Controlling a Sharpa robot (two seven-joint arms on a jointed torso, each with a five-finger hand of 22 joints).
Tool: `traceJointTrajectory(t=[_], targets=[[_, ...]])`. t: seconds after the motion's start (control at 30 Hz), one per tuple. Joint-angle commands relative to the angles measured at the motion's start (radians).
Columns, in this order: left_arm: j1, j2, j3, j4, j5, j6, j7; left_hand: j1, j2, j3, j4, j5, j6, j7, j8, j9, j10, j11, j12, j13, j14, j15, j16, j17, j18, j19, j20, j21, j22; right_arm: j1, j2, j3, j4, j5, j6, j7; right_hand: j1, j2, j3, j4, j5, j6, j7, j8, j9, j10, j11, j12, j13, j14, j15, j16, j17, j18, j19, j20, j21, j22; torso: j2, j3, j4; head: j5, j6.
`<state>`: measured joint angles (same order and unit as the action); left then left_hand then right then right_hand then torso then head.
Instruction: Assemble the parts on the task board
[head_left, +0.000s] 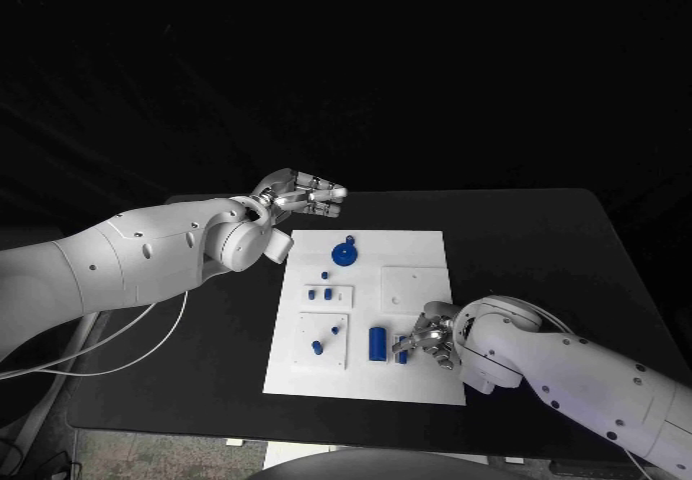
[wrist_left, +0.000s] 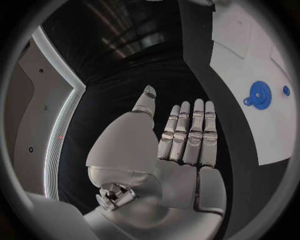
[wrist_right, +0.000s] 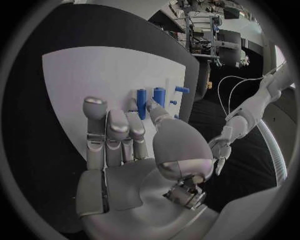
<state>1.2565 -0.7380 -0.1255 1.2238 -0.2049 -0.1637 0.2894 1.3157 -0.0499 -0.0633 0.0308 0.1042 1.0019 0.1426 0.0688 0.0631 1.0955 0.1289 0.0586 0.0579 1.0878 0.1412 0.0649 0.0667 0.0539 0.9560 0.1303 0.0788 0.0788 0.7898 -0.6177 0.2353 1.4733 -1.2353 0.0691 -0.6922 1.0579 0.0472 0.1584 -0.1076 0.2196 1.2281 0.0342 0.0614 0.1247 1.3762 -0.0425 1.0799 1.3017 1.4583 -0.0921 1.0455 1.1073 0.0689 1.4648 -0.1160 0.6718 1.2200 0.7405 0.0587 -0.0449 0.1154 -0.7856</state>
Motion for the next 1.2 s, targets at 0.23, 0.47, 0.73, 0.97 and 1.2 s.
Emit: traceJointTrajectory(t=[0.23,0.47,0.73,0.97,1.2], targets=[[0.000,0.003,0.001,0.000,0.000,0.016,0.003,-0.002,0.005,0.000,0.005,-0.001,-0.003,0.002,-0.002,0.002,-0.003,0.003,0.002,0.001,0.006,0.002,-0.003,0.000,-0.013,0.006,0.001,0.006,-0.001,-0.001,0.002,-0.001,0.007,-0.041,0.002,0.032,0.005,-0.020,-0.072,0.038,-0.002,0.007,0.001,0.002,-0.003,-0.001,-0.003,-0.006,-0.003,0.000,-0.006,-0.004,0.000,0.001,0.051,-0.004,-0.006,-0.001,0.000,0.0000,-0.0003,0.004,-0.001],[0.000,0.003,0.000,-0.001,0.000,0.016,0.002,-0.002,0.005,0.000,0.005,-0.001,-0.003,0.002,-0.002,0.002,-0.003,0.003,0.002,0.001,0.006,0.002,-0.003,0.000,-0.013,0.006,0.001,0.006,-0.001,-0.001,0.001,-0.001,0.009,-0.058,-0.001,0.037,0.007,-0.035,-0.090,0.066,-0.013,0.006,0.002,0.002,-0.003,-0.002,-0.002,-0.006,-0.003,0.000,-0.005,-0.005,0.001,0.002,0.051,-0.003,-0.006,-0.002,0.000,0.0004,-0.0003,0.006,-0.001],[0.000,0.004,0.000,-0.002,-0.002,0.016,0.000,0.000,0.004,0.000,0.006,-0.001,-0.005,0.003,-0.002,0.002,-0.004,0.004,0.002,0.001,0.006,0.002,-0.003,0.000,-0.013,0.006,0.001,0.006,-0.001,-0.001,-0.001,-0.001,0.013,-0.069,-0.005,0.041,0.019,-0.037,-0.087,0.072,-0.008,0.006,0.002,0.002,-0.003,-0.001,-0.002,-0.004,-0.003,0.001,-0.005,-0.004,0.002,0.002,0.051,-0.003,-0.005,-0.002,0.000,0.0005,-0.0005,0.006,-0.001],[0.000,0.002,0.000,-0.001,-0.002,0.016,-0.003,0.000,0.004,0.000,0.006,-0.001,-0.005,0.003,-0.002,0.002,-0.004,0.004,0.002,0.001,0.006,0.002,-0.003,0.000,-0.013,0.006,0.001,0.006,-0.001,-0.002,-0.006,-0.001,0.013,-0.074,-0.023,0.049,0.024,-0.011,-0.062,0.054,-0.012,0.006,0.000,0.002,-0.004,-0.001,-0.003,-0.003,-0.002,0.000,-0.006,-0.005,0.002,0.001,0.051,-0.004,-0.004,-0.001,0.000,0.0007,-0.0009,0.007,-0.001],[0.000,0.002,0.000,-0.001,-0.004,0.017,-0.005,0.000,0.004,0.000,0.006,-0.001,-0.005,0.003,-0.002,0.002,-0.004,0.004,0.002,0.001,0.006,0.002,-0.003,0.000,-0.013,0.006,0.001,0.006,-0.001,-0.003,-0.006,-0.001,0.007,-0.078,-0.031,0.057,0.005,0.032,0.003,0.044,-0.094,0.003,0.000,0.002,-0.004,-0.001,-0.003,-0.003,-0.002,0.000,-0.006,-0.007,0.001,0.000,0.051,-0.004,-0.006,-0.002,0.000,0.0005,-0.0010,0.007,-0.001]])
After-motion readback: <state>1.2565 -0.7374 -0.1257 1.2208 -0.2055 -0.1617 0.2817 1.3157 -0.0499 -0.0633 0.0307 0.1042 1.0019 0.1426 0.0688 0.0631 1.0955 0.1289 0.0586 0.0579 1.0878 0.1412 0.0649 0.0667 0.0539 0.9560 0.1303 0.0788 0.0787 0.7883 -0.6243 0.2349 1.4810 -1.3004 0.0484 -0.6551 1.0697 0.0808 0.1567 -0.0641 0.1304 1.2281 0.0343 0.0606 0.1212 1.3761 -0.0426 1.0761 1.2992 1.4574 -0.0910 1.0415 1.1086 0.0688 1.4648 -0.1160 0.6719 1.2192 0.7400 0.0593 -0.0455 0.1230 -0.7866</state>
